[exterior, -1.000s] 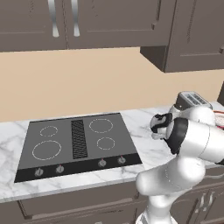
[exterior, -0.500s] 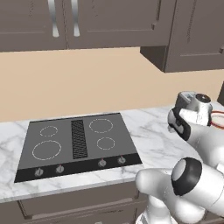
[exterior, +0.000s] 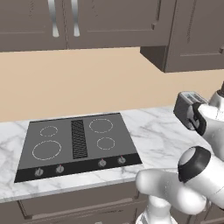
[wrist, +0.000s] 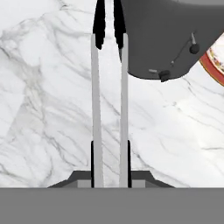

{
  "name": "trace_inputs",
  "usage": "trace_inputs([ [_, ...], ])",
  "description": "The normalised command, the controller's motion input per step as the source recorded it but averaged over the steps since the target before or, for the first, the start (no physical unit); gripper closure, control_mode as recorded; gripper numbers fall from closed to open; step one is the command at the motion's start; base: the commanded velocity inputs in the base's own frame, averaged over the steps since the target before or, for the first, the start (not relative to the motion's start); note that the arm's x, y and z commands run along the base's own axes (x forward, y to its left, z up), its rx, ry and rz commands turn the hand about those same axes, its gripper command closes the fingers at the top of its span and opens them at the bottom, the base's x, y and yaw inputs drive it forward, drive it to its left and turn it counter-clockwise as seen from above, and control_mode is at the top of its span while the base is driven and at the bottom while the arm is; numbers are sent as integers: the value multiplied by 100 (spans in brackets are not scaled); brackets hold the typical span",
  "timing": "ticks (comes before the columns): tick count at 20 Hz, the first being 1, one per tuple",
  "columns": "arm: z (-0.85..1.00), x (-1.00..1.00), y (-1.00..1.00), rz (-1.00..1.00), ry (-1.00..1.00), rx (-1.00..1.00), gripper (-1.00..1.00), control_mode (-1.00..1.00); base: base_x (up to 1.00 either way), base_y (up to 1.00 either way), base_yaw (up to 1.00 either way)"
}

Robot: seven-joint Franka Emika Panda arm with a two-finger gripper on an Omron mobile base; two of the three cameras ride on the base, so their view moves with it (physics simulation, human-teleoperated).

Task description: Pick up the tongs from the counter and place them near the plate next to the oven.

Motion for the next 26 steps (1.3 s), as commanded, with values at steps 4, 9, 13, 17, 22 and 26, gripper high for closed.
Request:
trace_inputs([
  [4, 0, 0, -100, -13, 2, 0, 100, -100, 0, 0, 0],
  [9, 0, 0, -100, -12, 0, 1, 100, -100, 0, 0, 0],
  [13, 0, 0, -89, -15, 0, 4, 100, -100, 0, 0, 0],
  [17, -6, 2, -76, -13, 0, 7, 100, -100, 0, 0, 0],
  [22, -17, 12, -56, -2, 0, 7, 100, -100, 0, 0, 0],
  [26, -29, 1, -28, 2, 0, 7, 100, -100, 0, 0, 0],
])
